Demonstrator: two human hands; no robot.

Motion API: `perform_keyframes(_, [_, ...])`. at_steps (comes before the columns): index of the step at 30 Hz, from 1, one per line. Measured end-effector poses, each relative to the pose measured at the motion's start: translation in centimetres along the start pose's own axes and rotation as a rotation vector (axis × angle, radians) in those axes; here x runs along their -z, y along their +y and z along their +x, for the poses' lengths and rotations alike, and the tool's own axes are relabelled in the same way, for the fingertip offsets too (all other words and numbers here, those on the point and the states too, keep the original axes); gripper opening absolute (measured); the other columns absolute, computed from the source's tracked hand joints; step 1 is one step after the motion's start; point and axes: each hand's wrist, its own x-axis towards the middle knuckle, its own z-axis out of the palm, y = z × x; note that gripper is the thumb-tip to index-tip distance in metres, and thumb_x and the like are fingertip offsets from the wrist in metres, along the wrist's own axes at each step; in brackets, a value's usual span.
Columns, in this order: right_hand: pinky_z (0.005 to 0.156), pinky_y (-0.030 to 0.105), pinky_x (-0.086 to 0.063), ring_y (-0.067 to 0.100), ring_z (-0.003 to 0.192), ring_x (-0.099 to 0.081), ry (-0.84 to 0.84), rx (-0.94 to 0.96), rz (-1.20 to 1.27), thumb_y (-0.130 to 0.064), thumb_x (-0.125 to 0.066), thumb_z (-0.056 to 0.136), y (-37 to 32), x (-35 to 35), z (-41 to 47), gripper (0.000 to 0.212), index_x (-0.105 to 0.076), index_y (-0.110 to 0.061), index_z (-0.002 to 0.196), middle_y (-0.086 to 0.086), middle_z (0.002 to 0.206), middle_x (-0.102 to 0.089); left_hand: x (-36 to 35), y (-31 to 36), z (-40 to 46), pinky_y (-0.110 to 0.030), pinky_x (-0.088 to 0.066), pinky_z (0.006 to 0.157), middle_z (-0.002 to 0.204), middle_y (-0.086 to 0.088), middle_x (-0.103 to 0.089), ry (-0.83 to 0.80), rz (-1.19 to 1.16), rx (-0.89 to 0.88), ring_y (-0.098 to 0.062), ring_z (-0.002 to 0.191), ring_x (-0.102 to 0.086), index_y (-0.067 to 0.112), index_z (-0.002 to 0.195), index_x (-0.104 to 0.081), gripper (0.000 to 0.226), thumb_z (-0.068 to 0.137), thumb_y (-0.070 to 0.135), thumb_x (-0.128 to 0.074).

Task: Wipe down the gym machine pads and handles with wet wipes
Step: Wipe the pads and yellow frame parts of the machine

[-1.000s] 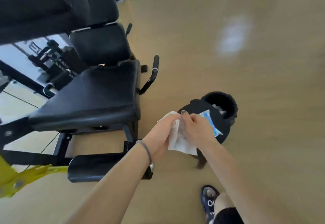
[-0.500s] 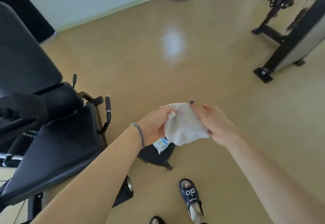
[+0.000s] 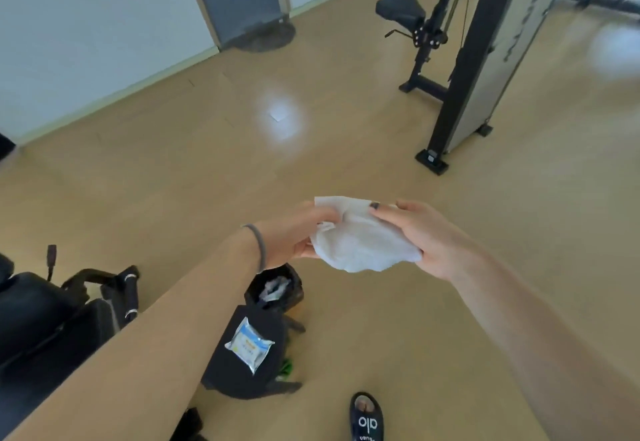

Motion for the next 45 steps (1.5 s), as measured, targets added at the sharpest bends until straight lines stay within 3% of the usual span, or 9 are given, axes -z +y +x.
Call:
perform_keyframes(6, [0.056,0.028,-0.039,0.017,0.066,-0.057,0.037,0.047,0.053,-0.04,-0.07,0.093,-3.7,6.3,2.4,0.032,-0.051,-0.019,0.077,0.0,0.073,-0.057,-2.0,6.5,5.9,-0.039,-0.06,0.086,0.116,-0.009,-0.073,0.08,0.01,0.004,-0.025,0.105,-0.071,0.012,0.122,-0.062,0.029,0.101,0.026,-0.049])
perform_keyframes(11, [0.085,0.045,-0.05,0.03,0.097,-0.07,0.057,0.087,0.07,-0.036,-0.066,0.097,-6.8,10.0,6.5,0.037,-0.064,-0.002,0.11,0.018,0.109,-0.072,-1.9,11.4,11.5,-0.036,-0.061,0.084,0.107,-0.002,-0.075,0.077,0.138,-0.067,-0.02,0.099,-0.073,0.018,0.115,-0.067,0.027,0.1,0.028,-0.047])
perform_keyframes(17, [0.046,0.021,-0.037,0.01,0.055,-0.053,0.194,0.057,0.111,-0.036,-0.064,0.098,-11.2,14.0,16.1,0.029,-0.048,-0.021,0.079,-0.005,0.068,-0.052,1.2,18.0,20.9,-0.03,-0.06,0.076,0.094,0.006,-0.073,0.041,0.103,-0.123,-0.011,0.085,-0.07,0.021,0.107,-0.068,0.027,0.105,0.035,-0.045])
perform_keyframes(22, [0.045,0.02,-0.039,0.009,0.054,-0.053,0.245,0.05,0.12,-0.033,-0.065,0.098,-17.5,16.7,24.6,0.035,-0.045,-0.022,0.072,-0.006,0.066,-0.051,4.9,24.1,29.4,-0.026,-0.057,0.074,0.107,0.002,-0.073,-0.09,0.157,-0.138,-0.011,0.093,-0.071,0.017,0.119,-0.062,0.021,0.1,0.026,-0.058])
perform_keyframes(29, [0.061,0.03,-0.052,0.017,0.083,-0.072,0.174,0.118,-0.018,-0.022,-0.062,0.098,-25.6,21.9,32.9,0.017,-0.068,-0.022,0.114,0.0,0.101,-0.075,7.8,33.6,39.4,-0.044,-0.055,0.097,0.128,0.002,-0.065,0.019,0.265,-0.187,-0.02,0.115,-0.064,0.027,0.139,-0.049,0.044,0.096,0.023,-0.058])
perform_keyframes(33, [0.074,0.034,-0.056,0.021,0.095,-0.073,0.153,0.07,0.028,-0.018,-0.065,0.096,-28.9,25.4,38.9,0.023,-0.068,-0.019,0.118,0.002,0.106,-0.075,8.8,38.5,45.8,-0.031,-0.053,0.083,0.13,0.004,-0.058,0.065,0.389,-0.249,-0.017,0.115,-0.058,0.027,0.144,-0.04,0.051,0.096,0.022,-0.055])
perform_keyframes(36, [0.072,0.035,-0.054,0.021,0.087,-0.07,0.156,0.046,0.059,-0.021,-0.068,0.095,-31.2,28.3,43.9,0.024,-0.065,-0.009,0.116,0.011,0.102,-0.073,9.2,41.9,50.6,-0.027,-0.045,0.07,0.113,0.0,-0.057,0.119,0.566,-0.282,-0.019,0.098,-0.056,0.021,0.129,-0.048,0.037,0.093,0.024,-0.057])
perform_keyframes(40, [0.1,0.052,-0.052,0.035,0.112,-0.069,0.172,0.01,0.14,-0.025,-0.07,0.094,-34.4,31.6,49.8,0.042,-0.058,0.002,0.125,0.018,0.119,-0.07,9.4,46.8,55.6,-0.028,-0.045,0.073,0.103,0.006,-0.063,0.138,0.638,-0.29,-0.014,0.091,-0.059,0.019,0.12,-0.055,0.037,0.087,0.034,-0.061])
perform_keyframes(45, [0.098,0.049,-0.056,0.027,0.105,-0.073,0.12,-0.018,0.241,-0.02,-0.06,0.101,-40.0,35.2,56.8,0.028,-0.062,-0.004,0.124,0.012,0.11,-0.076,10.3,52.4,61.4,-0.027,-0.051,0.071,0.103,0.003,-0.066,0.099,0.713,-0.329,-0.019,0.089,-0.064,0.023,0.115,-0.062,0.029,0.088,0.034,-0.065])
